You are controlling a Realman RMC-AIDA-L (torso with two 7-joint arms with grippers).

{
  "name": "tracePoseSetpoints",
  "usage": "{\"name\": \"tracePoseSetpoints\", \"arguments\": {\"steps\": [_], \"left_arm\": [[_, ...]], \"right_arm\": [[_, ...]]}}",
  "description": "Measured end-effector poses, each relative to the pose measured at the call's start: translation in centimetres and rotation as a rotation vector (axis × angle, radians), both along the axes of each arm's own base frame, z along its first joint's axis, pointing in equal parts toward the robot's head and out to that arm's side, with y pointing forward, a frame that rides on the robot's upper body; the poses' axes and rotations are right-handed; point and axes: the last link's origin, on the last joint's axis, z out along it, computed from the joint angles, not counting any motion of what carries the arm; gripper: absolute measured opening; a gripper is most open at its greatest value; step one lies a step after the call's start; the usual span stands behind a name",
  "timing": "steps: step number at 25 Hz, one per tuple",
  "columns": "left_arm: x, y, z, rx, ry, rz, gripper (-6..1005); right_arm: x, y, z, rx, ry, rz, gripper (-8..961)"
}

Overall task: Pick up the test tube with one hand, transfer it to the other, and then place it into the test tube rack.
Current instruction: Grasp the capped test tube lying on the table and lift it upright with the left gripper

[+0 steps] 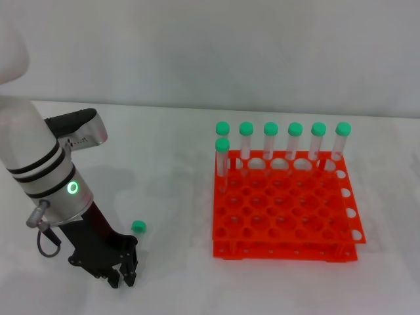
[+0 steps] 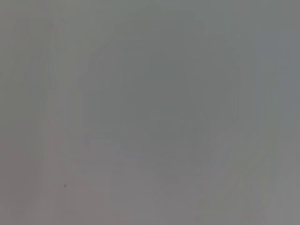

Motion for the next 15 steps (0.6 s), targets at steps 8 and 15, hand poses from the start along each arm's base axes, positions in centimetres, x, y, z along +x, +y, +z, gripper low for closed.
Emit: {"name": "tracePoseSetpoints", "arguments": {"steps": [8,15], "left_arm": [[0.1,0.2,0.1,-0.006,-0.005,-0.039,213],[0.7,1.5,0.5,0.043,-0.015,-0.126,195]], "right_arm": [[0.1,-0.1,0.0,-0.001,0.009,-0.003,869],[0.2,-0.1,0.0,-0.002,0.011,-0.005,869]]}}
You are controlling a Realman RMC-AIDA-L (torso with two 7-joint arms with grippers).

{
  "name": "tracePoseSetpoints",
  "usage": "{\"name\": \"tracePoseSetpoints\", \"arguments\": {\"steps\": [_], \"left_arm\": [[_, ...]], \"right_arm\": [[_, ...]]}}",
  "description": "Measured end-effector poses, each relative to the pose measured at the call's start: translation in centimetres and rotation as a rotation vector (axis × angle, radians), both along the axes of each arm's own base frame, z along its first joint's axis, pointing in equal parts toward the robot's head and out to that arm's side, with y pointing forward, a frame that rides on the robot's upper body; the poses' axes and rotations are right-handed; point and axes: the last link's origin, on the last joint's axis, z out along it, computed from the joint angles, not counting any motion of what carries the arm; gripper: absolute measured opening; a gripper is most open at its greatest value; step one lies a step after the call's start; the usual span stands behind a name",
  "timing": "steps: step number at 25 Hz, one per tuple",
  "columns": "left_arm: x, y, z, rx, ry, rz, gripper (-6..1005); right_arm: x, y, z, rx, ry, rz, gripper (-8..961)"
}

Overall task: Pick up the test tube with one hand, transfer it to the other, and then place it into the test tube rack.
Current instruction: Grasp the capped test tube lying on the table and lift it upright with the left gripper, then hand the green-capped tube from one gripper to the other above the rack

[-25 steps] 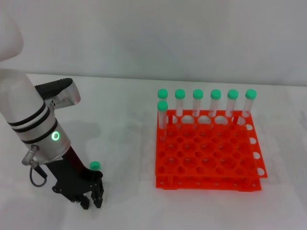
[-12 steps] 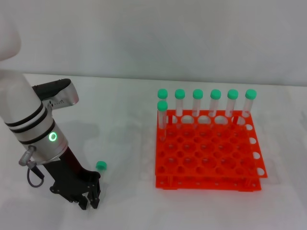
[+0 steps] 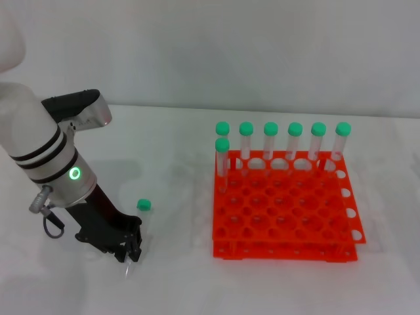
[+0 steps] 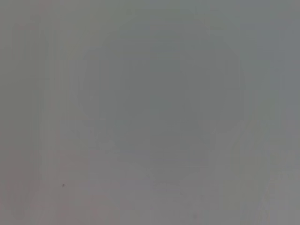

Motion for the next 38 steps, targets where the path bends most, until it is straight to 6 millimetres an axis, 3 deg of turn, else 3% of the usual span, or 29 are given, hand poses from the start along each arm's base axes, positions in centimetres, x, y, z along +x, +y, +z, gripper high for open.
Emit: {"name": "tracePoseSetpoints", "arguments": {"steps": [11,16,21,24,31,38], "left_arm": [[0.5,0.9,-0.5,0.038,-0.013,-0.127,191],[2.8,2.3,-0.7,0.111,-0.035,-0.295,191],[5.8,3.8,0.2,0.226,-0.065,-0.489,191],[6.6,4.3,0.7,0.298,-0.121,-0.574,192],[6.4,4.0,1.3,0.504,-0.374,-0.743,192],[4.6,1.3,3.0,0.668,-0.556,-0.922,192]], "right_arm": [[-0.1,0.1,0.0,0.0,0.001,0.003,868],[-0.2,0.2,0.0,0.0,0.001,0.006,868],[-0.3,0.3,0.0,0.0,0.001,0.008,868],[-0.3,0.3,0.1,0.003,0.002,0.008,868],[-0.1,0.1,0.2,0.01,0.007,0.0,868],[-0.2,0.2,0.5,0.017,0.032,0.006,868]]}}
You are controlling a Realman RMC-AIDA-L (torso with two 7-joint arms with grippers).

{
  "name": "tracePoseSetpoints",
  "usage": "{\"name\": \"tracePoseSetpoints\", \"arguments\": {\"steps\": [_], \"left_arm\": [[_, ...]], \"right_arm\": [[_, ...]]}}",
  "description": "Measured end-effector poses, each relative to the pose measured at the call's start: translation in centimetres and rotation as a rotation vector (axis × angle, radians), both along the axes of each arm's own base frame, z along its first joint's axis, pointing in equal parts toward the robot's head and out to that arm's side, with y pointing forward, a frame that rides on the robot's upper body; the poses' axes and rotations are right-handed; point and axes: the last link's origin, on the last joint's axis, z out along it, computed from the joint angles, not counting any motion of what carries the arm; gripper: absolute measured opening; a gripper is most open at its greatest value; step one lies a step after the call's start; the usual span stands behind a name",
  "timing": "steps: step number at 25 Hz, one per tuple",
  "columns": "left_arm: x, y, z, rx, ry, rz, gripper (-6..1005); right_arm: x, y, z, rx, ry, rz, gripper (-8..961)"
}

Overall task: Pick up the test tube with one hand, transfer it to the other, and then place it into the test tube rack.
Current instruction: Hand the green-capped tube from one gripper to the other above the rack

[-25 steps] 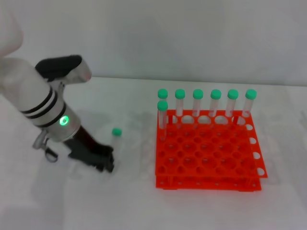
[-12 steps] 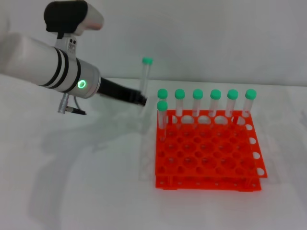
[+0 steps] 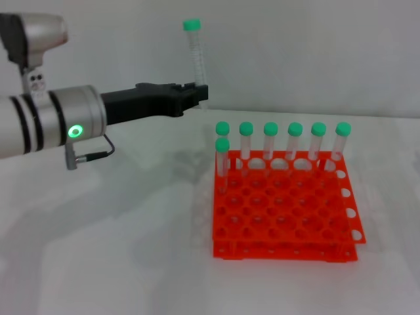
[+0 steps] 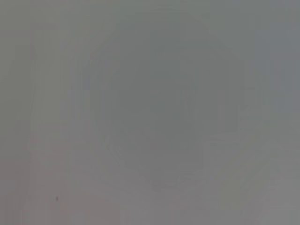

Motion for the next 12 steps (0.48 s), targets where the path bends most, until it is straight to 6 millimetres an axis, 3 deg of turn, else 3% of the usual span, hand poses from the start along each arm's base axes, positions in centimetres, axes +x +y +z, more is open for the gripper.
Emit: {"name": "tracePoseSetpoints", "arguments": {"steps": [12], "left_arm": [[-0.6,-4.6,-1.0,-0.031,0.039,-0.372,193]], "right_arm": [[-0.9,0.5,0.4,0.007,0.063,0.04,869]]}}
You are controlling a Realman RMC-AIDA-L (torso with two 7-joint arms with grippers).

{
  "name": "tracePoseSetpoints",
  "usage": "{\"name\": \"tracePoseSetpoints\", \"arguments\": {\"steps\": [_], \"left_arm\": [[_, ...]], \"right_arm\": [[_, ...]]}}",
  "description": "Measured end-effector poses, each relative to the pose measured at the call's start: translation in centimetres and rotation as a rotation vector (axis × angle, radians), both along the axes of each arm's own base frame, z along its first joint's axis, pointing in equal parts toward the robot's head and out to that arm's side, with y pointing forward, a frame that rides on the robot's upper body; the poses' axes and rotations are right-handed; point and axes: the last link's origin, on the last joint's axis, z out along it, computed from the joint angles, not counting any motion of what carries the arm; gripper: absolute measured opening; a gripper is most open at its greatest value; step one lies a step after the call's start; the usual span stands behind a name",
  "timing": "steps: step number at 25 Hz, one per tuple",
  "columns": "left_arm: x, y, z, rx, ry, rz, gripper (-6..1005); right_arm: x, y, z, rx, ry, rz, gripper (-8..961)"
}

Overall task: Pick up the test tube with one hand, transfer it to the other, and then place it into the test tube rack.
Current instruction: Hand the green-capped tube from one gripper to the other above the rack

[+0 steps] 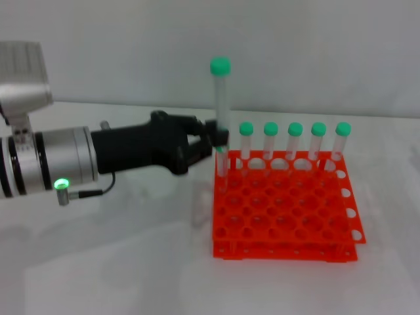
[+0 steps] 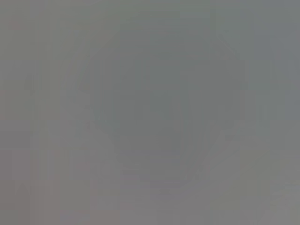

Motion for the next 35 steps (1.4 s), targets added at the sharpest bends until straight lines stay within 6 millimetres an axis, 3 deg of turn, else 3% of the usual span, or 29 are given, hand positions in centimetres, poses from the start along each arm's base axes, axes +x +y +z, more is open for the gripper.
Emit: {"name": "tracePoseSetpoints", "arguments": {"steps": [7,9,13,20,28,35], "left_arm": [[-1.0,-1.9,-1.5,-0.035,0.027,-0.123,194],[-1.5,-2.1,-1.9,-0.029,0.029,-0.129,194],[-2.0,-2.3,-2.2,-0.006,0.023,-0.139,194],[-2.2,-2.5,-2.5,0.007,0.013,-0.139,195],[-2.4,-2.7,-2.8,0.016,-0.021,-0.131,195],[-2.3,-2.8,-3.1,0.005,-0.025,-0.135,196]], "right_arm": [[-0.1,-1.6,2.4,-0.011,0.114,0.138,869],[-0.6,-2.0,3.7,-0.203,0.171,0.244,869],[-1.4,-2.2,4.3,-0.416,0.135,0.319,869],[-4.4,-4.1,3.3,-0.68,0.071,0.552,868],[-7.4,-5.1,0.1,-0.756,0.111,0.68,869],[-9.1,-4.8,-2.9,-0.774,0.133,0.682,868]]}}
